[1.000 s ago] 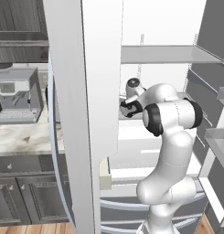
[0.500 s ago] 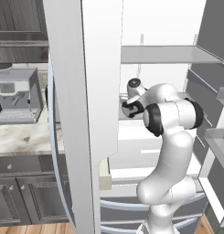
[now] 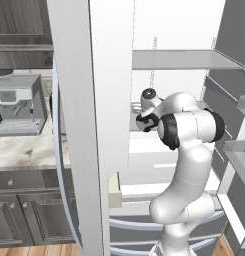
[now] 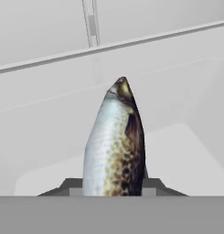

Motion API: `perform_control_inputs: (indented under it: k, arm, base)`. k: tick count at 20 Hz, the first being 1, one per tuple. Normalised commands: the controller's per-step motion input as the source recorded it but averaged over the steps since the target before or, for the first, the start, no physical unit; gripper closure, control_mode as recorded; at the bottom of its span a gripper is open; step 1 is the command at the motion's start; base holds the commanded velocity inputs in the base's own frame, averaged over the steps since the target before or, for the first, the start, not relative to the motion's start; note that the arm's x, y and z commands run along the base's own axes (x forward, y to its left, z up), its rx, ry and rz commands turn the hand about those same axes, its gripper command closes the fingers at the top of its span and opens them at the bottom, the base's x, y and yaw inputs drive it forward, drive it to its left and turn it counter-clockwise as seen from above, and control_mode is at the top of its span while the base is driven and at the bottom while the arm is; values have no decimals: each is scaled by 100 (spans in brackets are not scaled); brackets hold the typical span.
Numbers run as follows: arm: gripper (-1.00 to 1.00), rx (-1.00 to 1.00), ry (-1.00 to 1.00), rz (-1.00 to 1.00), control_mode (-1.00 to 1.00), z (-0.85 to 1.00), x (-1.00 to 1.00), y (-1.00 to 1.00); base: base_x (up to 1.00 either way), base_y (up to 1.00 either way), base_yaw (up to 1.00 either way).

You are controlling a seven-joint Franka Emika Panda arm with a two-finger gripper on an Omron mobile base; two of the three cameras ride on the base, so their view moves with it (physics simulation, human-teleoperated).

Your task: Take the cheese, fish, and garlic from the fridge and place them on the plate on the dining counter to create an appetizer plate.

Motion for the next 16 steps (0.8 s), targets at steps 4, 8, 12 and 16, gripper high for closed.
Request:
perform_control_inputs:
  k: [4, 8, 12, 16]
  arm:
    - [100, 0, 1, 0, -100, 1, -38, 0]
    - [100, 0, 3, 0, -100, 11, -73, 0]
    - [100, 0, 4, 0, -100, 4, -90, 0]
    - [100, 4, 0, 0, -100, 29, -89, -15]
  base:
    - [0, 0, 0]
    - [0, 0, 0]
    - [0, 0, 0]
    - [0, 0, 0]
